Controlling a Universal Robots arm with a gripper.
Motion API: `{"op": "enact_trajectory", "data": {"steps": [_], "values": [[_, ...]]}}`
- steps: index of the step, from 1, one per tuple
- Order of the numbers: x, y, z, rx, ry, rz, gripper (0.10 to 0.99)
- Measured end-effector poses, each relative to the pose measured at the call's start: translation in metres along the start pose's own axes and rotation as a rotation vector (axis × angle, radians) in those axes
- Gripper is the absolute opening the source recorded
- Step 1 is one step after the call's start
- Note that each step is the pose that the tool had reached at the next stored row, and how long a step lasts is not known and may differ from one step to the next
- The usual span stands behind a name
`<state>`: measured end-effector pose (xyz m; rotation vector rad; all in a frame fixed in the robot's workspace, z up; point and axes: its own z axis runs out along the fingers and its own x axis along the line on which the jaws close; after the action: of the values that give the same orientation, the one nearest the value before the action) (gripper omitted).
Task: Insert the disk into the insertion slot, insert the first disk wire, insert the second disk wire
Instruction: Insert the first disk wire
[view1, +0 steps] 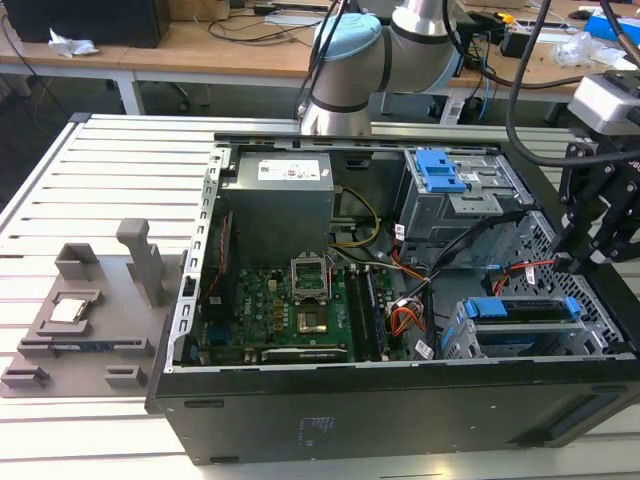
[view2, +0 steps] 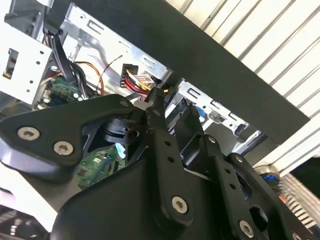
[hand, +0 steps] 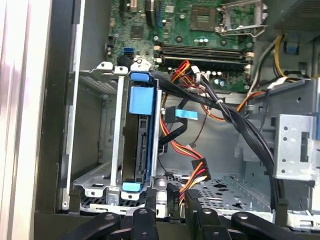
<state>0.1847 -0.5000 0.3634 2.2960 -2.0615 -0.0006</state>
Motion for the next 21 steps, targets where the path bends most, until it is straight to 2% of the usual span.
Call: {"op": "enact_trajectory", "data": {"steps": [1,4,6,9,18,19,20,21], "values": [[-0.0018,-0.0001,0.0011,0.0,0.0039,-0.007,0.361],[-0.0039,0.0001,0.003,-0.002,0.0248,-0.006,0.361],[-0.005,0.0002,0.0054,-0.004,0.0346,-0.006,0.361],[-0.0053,0.0001,0.0077,-0.004,0.0353,-0.006,0.361],[-0.0053,0.0001,0.0081,-0.004,0.0385,-0.005,0.345],[-0.0053,0.0001,0.008,-0.004,0.0392,-0.005,0.216],[-0.0053,0.0001,0.0079,-0.004,0.0397,-0.005,0.169],[-0.0053,0.0001,0.0079,-0.004,0.0399,-0.005,0.169]]}}
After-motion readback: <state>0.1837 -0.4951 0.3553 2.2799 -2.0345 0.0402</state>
